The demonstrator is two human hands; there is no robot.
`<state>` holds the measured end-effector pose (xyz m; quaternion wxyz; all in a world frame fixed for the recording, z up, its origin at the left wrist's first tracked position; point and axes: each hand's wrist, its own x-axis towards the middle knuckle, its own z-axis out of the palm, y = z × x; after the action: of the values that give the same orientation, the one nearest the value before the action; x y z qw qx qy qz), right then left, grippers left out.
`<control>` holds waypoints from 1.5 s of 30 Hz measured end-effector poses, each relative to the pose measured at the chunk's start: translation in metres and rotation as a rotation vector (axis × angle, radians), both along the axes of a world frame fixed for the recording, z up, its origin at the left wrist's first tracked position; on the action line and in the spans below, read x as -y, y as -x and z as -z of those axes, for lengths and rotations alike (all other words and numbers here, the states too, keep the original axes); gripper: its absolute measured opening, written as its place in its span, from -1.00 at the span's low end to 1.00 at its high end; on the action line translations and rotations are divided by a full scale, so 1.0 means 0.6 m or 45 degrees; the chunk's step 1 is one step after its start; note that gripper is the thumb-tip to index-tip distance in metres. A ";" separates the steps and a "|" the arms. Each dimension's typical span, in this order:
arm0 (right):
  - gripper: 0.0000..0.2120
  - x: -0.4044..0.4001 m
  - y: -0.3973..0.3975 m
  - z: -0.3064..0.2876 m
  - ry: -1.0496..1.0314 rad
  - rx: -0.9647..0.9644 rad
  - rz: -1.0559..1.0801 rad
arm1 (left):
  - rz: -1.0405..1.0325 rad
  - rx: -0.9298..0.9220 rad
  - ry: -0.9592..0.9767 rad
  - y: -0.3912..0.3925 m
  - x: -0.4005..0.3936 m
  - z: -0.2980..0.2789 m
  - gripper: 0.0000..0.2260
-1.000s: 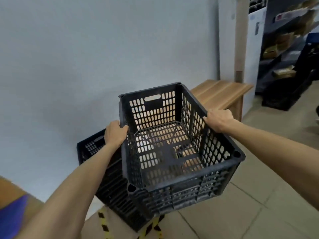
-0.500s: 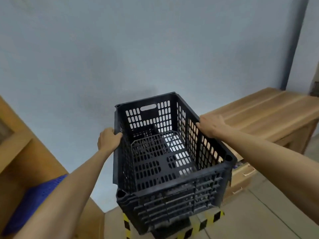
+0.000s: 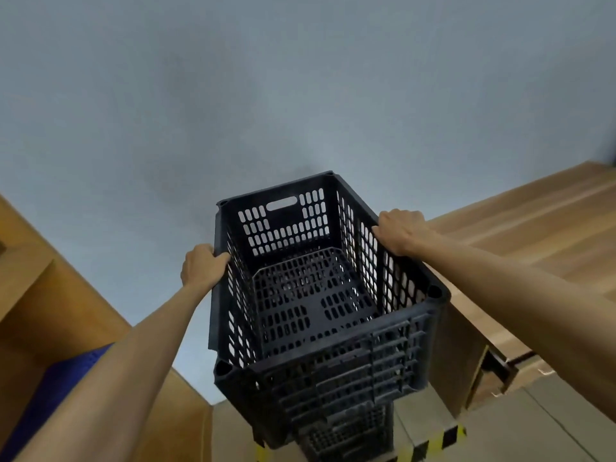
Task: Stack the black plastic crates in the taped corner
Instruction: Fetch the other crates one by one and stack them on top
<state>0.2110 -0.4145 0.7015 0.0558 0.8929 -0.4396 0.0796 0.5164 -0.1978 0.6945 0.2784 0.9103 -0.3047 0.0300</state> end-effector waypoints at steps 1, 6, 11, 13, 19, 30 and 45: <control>-0.69 0.014 -0.016 0.001 0.017 0.005 -0.014 | -0.006 -0.009 0.000 -0.014 0.011 0.000 -0.74; -0.71 0.084 -0.095 0.001 0.000 0.042 -0.049 | -0.053 -0.043 -0.035 -0.083 0.067 0.003 -0.75; -0.78 0.143 -0.156 0.005 -0.056 0.051 -0.079 | -0.112 -0.047 -0.064 -0.140 0.124 -0.002 -0.76; -0.82 0.159 -0.172 0.009 -0.086 0.048 -0.076 | -0.120 -0.046 -0.059 -0.155 0.139 -0.001 -0.76; -0.72 0.165 -0.175 0.019 -0.091 0.068 -0.040 | -0.144 0.080 -0.274 -0.138 0.142 -0.006 -0.77; -0.60 0.103 -0.138 0.031 -0.416 0.149 0.021 | 0.162 0.083 -0.540 -0.028 0.071 0.012 -0.38; -0.55 0.006 -0.057 0.037 -0.273 0.150 -0.297 | 0.804 -0.426 -0.633 0.134 0.051 -0.016 -0.47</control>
<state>0.2453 -0.4184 0.6792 -0.0751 0.9325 -0.3416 0.0904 0.4358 -0.2282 0.7042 0.0920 0.8042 -0.5168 -0.2789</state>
